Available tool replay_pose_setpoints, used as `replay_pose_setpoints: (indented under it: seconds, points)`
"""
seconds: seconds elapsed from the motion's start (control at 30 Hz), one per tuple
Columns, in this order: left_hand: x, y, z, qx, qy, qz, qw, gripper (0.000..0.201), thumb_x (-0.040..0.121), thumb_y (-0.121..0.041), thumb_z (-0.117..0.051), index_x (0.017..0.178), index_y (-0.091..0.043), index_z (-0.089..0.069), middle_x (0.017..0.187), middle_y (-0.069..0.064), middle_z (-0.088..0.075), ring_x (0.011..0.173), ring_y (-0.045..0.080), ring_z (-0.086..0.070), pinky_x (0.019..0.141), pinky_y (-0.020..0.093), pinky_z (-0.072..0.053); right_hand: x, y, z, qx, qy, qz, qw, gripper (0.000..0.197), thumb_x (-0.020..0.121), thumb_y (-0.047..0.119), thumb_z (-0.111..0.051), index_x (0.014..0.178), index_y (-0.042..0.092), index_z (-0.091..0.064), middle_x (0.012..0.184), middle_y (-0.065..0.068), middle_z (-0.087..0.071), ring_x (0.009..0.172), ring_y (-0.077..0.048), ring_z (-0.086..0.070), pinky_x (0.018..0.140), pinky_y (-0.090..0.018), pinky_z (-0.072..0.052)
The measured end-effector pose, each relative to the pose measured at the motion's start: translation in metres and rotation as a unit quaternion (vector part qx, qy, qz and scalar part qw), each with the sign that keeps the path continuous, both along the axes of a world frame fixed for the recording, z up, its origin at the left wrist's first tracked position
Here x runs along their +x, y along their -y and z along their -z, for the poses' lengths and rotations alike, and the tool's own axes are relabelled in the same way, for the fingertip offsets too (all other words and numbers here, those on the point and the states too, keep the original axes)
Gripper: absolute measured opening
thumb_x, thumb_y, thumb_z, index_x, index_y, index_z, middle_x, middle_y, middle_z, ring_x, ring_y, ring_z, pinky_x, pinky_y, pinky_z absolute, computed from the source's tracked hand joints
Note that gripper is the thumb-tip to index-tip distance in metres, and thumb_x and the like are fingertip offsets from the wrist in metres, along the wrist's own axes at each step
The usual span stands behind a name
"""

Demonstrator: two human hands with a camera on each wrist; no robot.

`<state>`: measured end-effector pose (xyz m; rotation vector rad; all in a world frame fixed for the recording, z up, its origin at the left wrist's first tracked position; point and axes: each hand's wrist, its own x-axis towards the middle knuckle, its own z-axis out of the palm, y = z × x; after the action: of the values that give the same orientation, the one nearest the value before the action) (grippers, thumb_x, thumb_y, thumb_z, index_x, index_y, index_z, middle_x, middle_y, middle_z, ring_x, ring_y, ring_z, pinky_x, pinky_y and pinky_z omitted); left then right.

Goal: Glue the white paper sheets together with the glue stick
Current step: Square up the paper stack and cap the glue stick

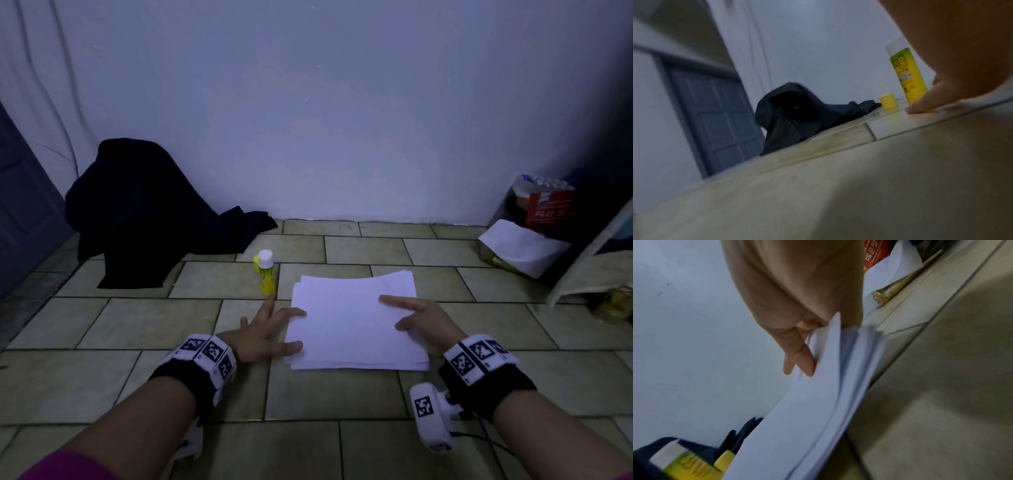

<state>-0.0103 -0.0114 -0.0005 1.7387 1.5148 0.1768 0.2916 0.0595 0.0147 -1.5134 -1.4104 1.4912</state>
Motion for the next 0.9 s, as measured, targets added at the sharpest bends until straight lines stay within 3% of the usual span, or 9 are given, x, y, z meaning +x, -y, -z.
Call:
replay_pose_setpoints:
  seconds: [0.07,0.17,0.33,0.5,0.57,0.63,0.73,0.83,0.9]
  points:
    - [-0.001,0.000,0.000,0.020,0.069,-0.001,0.997,0.086,0.038,-0.097,-0.053,0.118,-0.070,-0.040,0.156,-0.012,0.016,0.147,0.016,0.002,0.118,0.055,0.002,-0.002,0.008,0.002,0.021,-0.036,-0.021,0.999,0.059,0.078,-0.022,-0.049,0.106,0.025,-0.071,0.125,0.000,-0.060,0.115,-0.015,-0.054,0.081,-0.017,-0.045]
    - [-0.003,0.003,0.002,0.080,0.192,-0.049,0.977,0.065,0.055,-0.059,-0.082,0.114,-0.057,-0.056,0.150,-0.009,-0.014,0.142,0.015,-0.021,0.116,0.036,-0.027,-0.007,0.019,-0.002,0.069,-0.087,-0.038,0.993,0.056,0.079,-0.020,-0.053,0.099,0.028,-0.074,0.120,0.008,-0.065,0.112,-0.005,-0.057,0.090,-0.021,-0.045]
    - [-0.006,0.009,-0.013,0.159,0.364,-0.164,0.903,0.036,0.060,-0.014,-0.080,0.090,-0.035,-0.077,0.112,-0.006,-0.069,0.107,0.010,-0.063,0.087,0.025,-0.053,-0.013,0.029,-0.012,0.169,-0.128,-0.050,0.976,0.058,0.079,-0.021,-0.056,0.076,0.032,-0.079,0.093,0.011,-0.073,0.085,-0.002,-0.067,0.072,-0.016,-0.051]
    - [-0.003,0.017,-0.023,0.235,0.357,-0.182,0.885,0.047,0.074,0.018,-0.068,0.061,-0.026,-0.076,0.076,-0.004,-0.074,0.076,0.004,-0.067,0.071,0.016,-0.052,-0.020,0.035,-0.015,0.265,-0.075,-0.109,0.955,0.068,0.076,-0.025,-0.056,0.074,0.041,-0.077,0.087,0.020,-0.073,0.087,0.005,-0.065,0.077,-0.009,-0.048]
    - [0.000,0.021,-0.022,0.239,0.361,-0.195,0.880,0.041,0.069,0.014,-0.075,0.061,-0.027,-0.077,0.079,-0.003,-0.074,0.079,0.004,-0.067,0.070,0.014,-0.050,-0.023,0.037,-0.014,0.288,-0.047,-0.129,0.948,0.073,0.070,-0.027,-0.057,0.080,0.042,-0.076,0.092,0.023,-0.070,0.092,0.007,-0.061,0.080,-0.007,-0.046]
    - [0.004,0.023,-0.021,0.246,0.361,-0.200,0.877,0.021,0.060,-0.009,-0.085,0.068,-0.028,-0.078,0.096,0.004,-0.071,0.093,0.009,-0.065,0.074,0.014,-0.050,-0.024,0.038,-0.010,0.304,-0.044,-0.127,0.943,0.070,0.067,-0.023,-0.062,0.085,0.043,-0.076,0.103,0.019,-0.067,0.099,0.007,-0.058,0.084,-0.008,-0.045]
    - [0.008,0.023,-0.019,0.262,0.351,-0.211,0.874,0.023,0.051,-0.034,-0.080,0.073,-0.029,-0.078,0.112,0.009,-0.063,0.104,0.015,-0.060,0.081,0.016,-0.049,-0.029,0.038,-0.005,0.318,-0.050,-0.105,0.941,0.056,0.063,-0.004,-0.066,0.088,0.045,-0.075,0.121,0.005,-0.055,0.110,-0.002,-0.054,0.091,-0.015,-0.047]
    - [0.011,0.024,-0.022,0.271,0.355,-0.199,0.873,0.015,0.055,-0.027,-0.082,0.069,-0.029,-0.078,0.107,0.009,-0.065,0.101,0.013,-0.061,0.081,0.015,-0.048,-0.032,0.037,0.000,0.319,-0.063,-0.087,0.942,0.061,0.067,-0.016,-0.065,0.082,0.042,-0.076,0.112,0.013,-0.064,0.105,-0.002,-0.058,0.086,-0.014,-0.048]
    - [0.009,0.024,-0.020,0.278,0.362,-0.200,0.867,0.026,0.064,-0.004,-0.083,0.062,-0.029,-0.077,0.094,0.007,-0.070,0.092,0.009,-0.064,0.077,0.017,-0.048,-0.032,0.036,0.002,0.324,-0.061,-0.085,0.940,0.064,0.071,-0.021,-0.064,0.076,0.041,-0.076,0.094,0.018,-0.071,0.093,0.000,-0.063,0.081,-0.013,-0.048]
